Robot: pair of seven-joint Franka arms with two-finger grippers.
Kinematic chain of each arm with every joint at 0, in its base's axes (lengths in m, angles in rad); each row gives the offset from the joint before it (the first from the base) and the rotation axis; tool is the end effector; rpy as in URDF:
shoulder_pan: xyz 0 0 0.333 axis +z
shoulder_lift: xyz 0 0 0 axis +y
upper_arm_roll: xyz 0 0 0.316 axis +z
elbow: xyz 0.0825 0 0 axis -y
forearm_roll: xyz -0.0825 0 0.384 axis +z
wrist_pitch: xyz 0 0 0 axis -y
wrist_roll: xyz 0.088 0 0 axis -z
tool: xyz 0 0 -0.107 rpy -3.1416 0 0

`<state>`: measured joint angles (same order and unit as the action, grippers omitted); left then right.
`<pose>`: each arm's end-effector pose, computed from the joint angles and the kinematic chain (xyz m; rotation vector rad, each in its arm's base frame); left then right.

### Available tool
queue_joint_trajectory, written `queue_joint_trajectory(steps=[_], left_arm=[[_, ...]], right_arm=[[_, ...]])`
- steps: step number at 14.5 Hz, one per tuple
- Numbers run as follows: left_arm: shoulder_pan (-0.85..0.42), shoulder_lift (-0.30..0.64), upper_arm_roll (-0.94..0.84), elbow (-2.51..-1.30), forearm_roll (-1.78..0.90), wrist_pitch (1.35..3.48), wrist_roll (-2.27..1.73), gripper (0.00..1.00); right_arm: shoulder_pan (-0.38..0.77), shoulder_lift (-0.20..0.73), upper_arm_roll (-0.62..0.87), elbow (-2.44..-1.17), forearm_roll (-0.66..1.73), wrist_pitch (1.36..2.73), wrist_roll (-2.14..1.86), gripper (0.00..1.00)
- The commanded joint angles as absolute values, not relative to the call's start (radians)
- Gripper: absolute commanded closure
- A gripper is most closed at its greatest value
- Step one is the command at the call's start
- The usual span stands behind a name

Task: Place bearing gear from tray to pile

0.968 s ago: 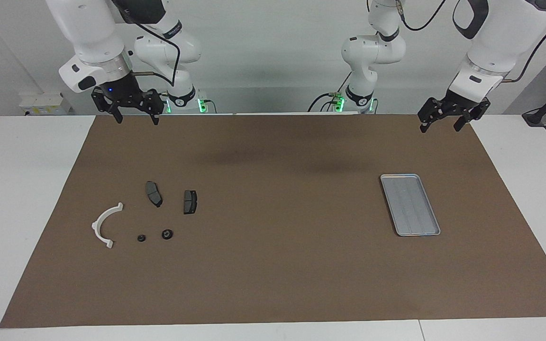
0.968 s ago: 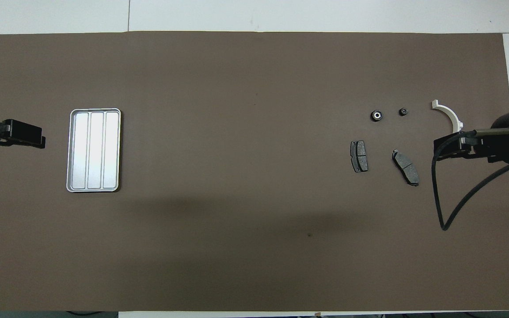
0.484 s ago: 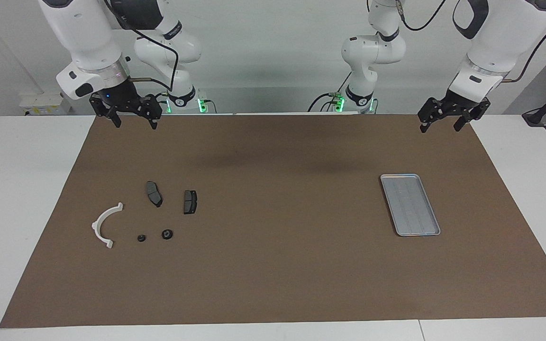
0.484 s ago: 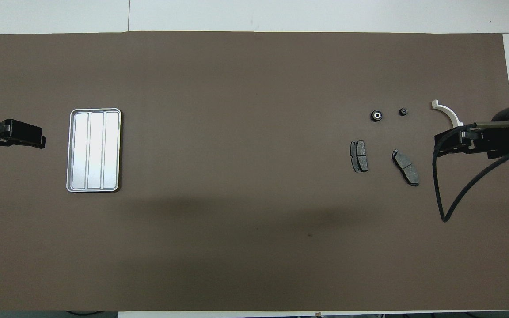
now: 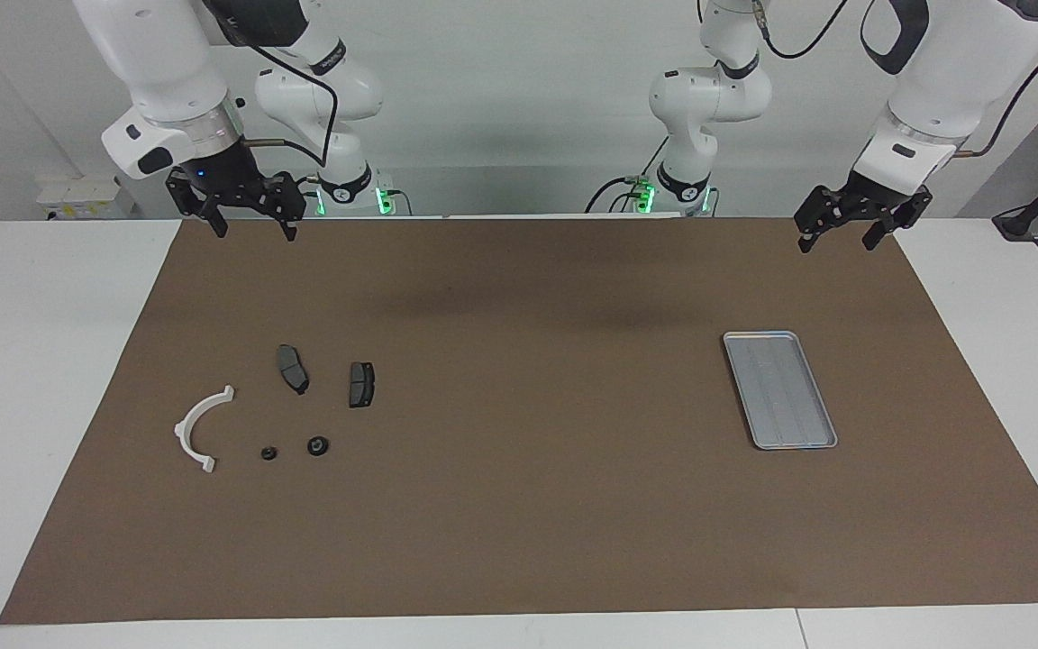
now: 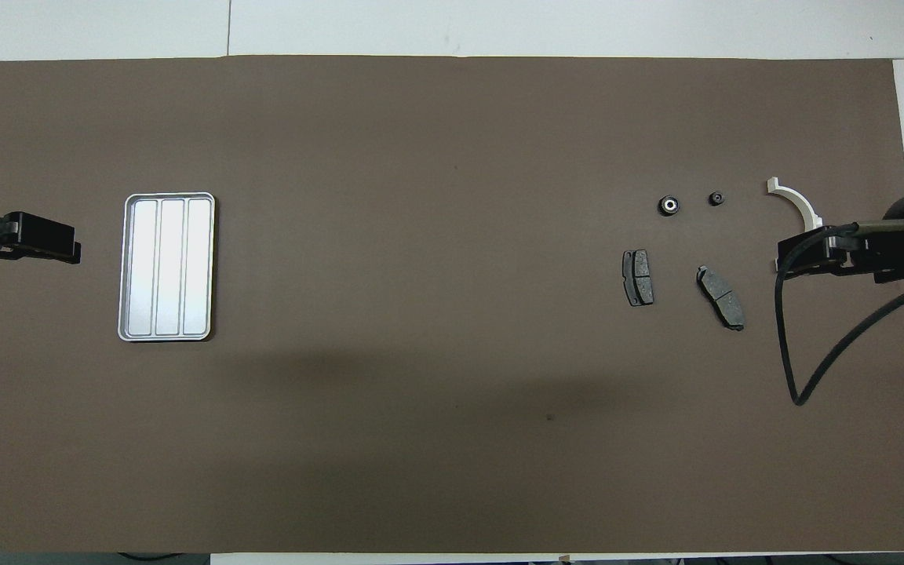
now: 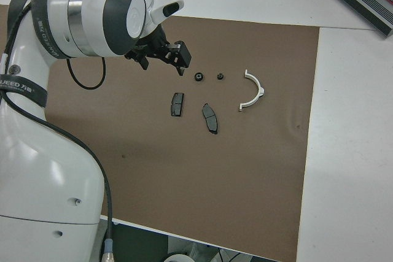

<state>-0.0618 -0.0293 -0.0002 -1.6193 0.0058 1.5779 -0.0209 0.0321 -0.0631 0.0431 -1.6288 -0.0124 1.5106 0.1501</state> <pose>0.5444 -0.0332 0.6183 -3.1346 0.0645 0.0186 0.5265 0.0390 0.6263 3.1171 -0.1177 -0.0829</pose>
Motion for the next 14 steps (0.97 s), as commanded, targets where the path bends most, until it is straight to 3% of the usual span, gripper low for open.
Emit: queue_joint_trajectory(steps=[1,14], left_arm=[[-0.074,-0.044,0.011,-1.640,-0.006,1.585,-0.031,0.00],[-0.074,-0.044,0.011,-1.638,-0.006,1.585,-0.031,0.00]], right_arm=[[0.026,-0.069,0.043,-1.621,0.003,1.506,0.127,0.00],[0.026,-0.080,0.046,-1.634,0.006,1.508,0.127,0.00]])
